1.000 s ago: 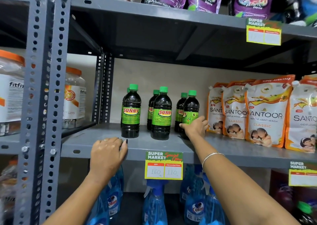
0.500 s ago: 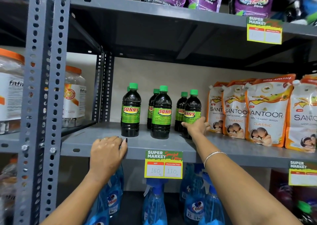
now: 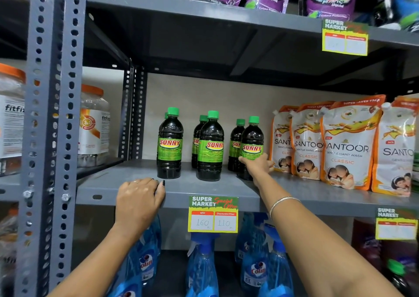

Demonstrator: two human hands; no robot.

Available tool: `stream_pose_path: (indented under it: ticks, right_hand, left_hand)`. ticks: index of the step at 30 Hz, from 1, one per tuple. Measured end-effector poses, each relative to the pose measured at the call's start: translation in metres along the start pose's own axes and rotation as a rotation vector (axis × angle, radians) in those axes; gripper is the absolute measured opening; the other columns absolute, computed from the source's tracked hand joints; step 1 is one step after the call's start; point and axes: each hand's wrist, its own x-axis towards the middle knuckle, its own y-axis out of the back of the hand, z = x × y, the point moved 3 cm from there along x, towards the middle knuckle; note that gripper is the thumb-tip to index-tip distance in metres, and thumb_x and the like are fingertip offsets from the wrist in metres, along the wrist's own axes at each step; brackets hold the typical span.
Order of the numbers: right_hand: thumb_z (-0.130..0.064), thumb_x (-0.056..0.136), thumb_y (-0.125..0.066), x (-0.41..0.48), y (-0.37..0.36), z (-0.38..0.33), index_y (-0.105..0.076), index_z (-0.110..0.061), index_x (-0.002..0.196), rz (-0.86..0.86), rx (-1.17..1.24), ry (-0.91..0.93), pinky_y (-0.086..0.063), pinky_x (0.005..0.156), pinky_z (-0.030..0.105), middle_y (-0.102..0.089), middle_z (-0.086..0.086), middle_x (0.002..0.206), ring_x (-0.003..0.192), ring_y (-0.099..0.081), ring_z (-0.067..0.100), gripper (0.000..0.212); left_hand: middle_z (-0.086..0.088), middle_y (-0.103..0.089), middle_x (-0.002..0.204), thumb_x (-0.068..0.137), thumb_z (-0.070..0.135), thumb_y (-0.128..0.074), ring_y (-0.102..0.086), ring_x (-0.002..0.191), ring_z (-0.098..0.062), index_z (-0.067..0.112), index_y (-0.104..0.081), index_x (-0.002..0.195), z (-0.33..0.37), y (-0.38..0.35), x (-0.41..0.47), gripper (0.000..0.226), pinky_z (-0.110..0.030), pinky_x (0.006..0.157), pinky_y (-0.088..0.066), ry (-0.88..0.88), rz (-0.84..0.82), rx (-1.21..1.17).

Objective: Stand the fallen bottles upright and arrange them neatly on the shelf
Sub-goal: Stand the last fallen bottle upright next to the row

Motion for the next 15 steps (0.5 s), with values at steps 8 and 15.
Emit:
stream_pose_path:
  ticks: [8, 15]
  right_hand:
    - [-0.022, 0.076, -0.078, -0.0011, 0.0040, -0.0057, -0.035, -0.001, 0.135, 0.045, -0.188, 0.027, -0.037, 0.104, 0.044, -0.043, 0.019, 0.141, 0.134, -0.036, 0.034, 0.075]
    - [-0.012, 0.080, -0.074, 0.0015, -0.0016, -0.0008, -0.035, -0.002, 0.131, -0.011, -0.088, 0.015, -0.039, 0.105, 0.048, -0.050, 0.020, 0.134, 0.128, -0.041, 0.036, 0.065]
  left_hand:
    - [-0.005, -0.057, 0.048, 0.085, 0.028, -0.033, -0.054, 0.043, -0.027, 0.011, -0.056, 0.050, -0.0008, -0.0010, 0.0011, 0.045, -0.031, 0.048, -0.040, -0.002, -0.005, -0.001]
    - [-0.005, -0.058, 0.048, 0.085, 0.028, -0.033, -0.055, 0.044, -0.027, 0.011, -0.057, 0.050, -0.0005, -0.0003, -0.0004, 0.046, -0.030, 0.050, -0.040, -0.001, -0.003, -0.004]
